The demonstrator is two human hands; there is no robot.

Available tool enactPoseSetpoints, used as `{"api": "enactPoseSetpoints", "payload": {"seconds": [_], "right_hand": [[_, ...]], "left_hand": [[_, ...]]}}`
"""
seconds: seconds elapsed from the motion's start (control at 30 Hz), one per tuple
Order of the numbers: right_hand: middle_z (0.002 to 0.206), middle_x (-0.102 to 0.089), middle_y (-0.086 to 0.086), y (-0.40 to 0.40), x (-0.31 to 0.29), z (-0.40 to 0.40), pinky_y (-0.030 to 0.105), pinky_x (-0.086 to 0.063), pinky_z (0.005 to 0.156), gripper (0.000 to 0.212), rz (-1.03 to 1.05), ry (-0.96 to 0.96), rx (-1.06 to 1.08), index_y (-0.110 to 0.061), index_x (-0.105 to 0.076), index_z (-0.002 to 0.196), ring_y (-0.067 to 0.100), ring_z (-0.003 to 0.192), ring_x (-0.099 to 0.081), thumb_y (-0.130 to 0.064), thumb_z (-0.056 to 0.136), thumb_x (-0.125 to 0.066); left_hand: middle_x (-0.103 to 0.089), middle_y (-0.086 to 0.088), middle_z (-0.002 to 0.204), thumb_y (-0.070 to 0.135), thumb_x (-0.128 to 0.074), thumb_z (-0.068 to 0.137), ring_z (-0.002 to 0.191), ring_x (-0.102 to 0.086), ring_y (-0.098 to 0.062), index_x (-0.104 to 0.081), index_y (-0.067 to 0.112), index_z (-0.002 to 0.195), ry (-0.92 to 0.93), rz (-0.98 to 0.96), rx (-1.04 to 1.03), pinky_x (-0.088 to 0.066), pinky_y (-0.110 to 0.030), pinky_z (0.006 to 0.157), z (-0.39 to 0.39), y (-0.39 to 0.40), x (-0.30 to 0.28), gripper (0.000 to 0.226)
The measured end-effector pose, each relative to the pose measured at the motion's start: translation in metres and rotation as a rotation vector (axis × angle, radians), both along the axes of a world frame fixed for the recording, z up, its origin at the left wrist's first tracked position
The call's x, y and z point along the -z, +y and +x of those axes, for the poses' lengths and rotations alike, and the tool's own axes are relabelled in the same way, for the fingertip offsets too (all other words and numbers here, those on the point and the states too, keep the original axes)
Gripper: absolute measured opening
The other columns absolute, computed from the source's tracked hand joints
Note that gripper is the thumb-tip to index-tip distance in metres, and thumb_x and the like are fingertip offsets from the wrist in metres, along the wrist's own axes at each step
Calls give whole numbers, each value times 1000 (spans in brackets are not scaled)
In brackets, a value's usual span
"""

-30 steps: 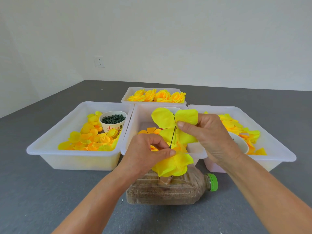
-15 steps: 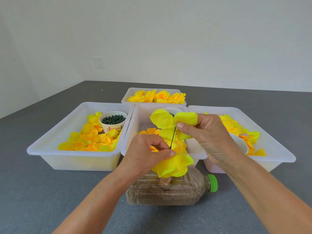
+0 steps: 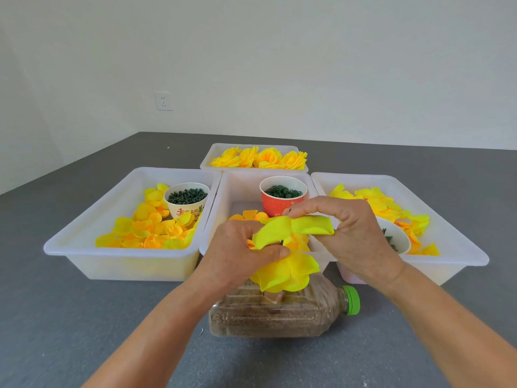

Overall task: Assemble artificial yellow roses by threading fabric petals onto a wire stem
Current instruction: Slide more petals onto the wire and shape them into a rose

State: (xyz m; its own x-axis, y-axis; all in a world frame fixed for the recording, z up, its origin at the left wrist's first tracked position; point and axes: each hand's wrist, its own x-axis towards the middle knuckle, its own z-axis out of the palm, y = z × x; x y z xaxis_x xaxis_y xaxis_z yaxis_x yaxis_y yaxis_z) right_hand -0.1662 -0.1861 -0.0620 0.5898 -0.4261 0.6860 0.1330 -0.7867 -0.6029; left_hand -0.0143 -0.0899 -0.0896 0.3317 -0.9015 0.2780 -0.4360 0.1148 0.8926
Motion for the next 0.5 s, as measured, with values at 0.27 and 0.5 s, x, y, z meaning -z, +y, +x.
{"api": "enactPoseSetpoints", "payload": {"seconds": [0.27,0.5], "right_hand": [[90,-68,7,-3,12,3,30,-55,80,26,-65,15,-67,-11,-67,96,15,86,-66,-1,72,-68],[91,-70,12,-5,19,3,28,-54,82,22,-39,10,-84,-1,-71,93,16,86,-66,-5,72,-69]], "left_hand": [[-71,-12,76,19,-81,67,71,-64,-27,-75,11,79,-29,-58,-52,-53,-44,66,1,2,2,15],[-62,10,69,11,-79,68,70,-58,-12,-64,17,74,-281,-213,-403,-42,-18,60,3,7,3,18]]}}
